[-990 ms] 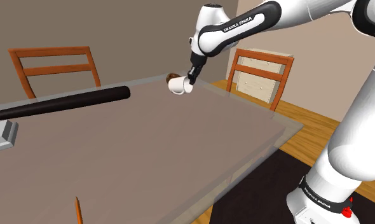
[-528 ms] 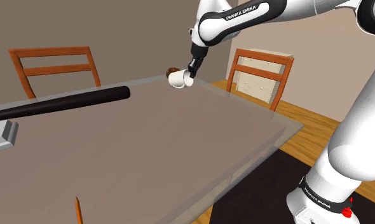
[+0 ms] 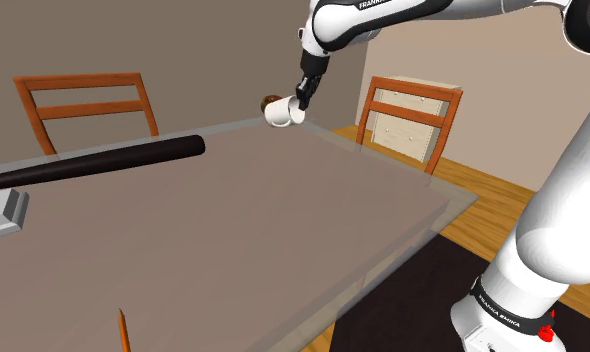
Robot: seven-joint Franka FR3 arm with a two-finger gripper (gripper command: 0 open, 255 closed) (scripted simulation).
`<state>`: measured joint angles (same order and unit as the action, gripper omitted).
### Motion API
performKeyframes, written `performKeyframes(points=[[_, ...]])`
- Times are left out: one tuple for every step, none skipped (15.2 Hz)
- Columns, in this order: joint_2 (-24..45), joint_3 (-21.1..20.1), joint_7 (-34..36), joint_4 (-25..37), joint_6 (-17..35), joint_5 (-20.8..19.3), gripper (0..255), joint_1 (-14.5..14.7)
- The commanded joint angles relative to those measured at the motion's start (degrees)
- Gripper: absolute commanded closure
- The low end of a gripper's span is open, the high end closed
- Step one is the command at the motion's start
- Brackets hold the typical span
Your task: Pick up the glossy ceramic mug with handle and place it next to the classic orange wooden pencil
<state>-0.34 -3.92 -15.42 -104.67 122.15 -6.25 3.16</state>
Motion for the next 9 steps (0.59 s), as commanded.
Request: performKeyframes(points=[[-0.7,-0.6,1.3,-0.4,-0.4,-0.3,255,0.6],[-1.3,-1.3,2.7,-1.0,-0.5,-0.7,255,1.2],[-1.8,-1.9,4.1,-1.6,-0.6,-1.1,255,1.8],[-2.2,-2.6,5.6,-2.0,-0.7,-1.4,255,2.4],[-2.6,-3.3,7.0,-2.4,-0.9,-1.8,255,3.0],[-2.9,-4.0,8.5,-2.7,-1.1,-2.1,255,3.6],[-3.2,-4.7,9.9,-3.0,-1.3,-2.5,255,4.2],[-3.4,-5.5,11.3,-3.2,-1.5,-2.8,255,4.8],[-3.6,-6.2,12.8,-3.3,-1.8,-3.2,255,5.4]])
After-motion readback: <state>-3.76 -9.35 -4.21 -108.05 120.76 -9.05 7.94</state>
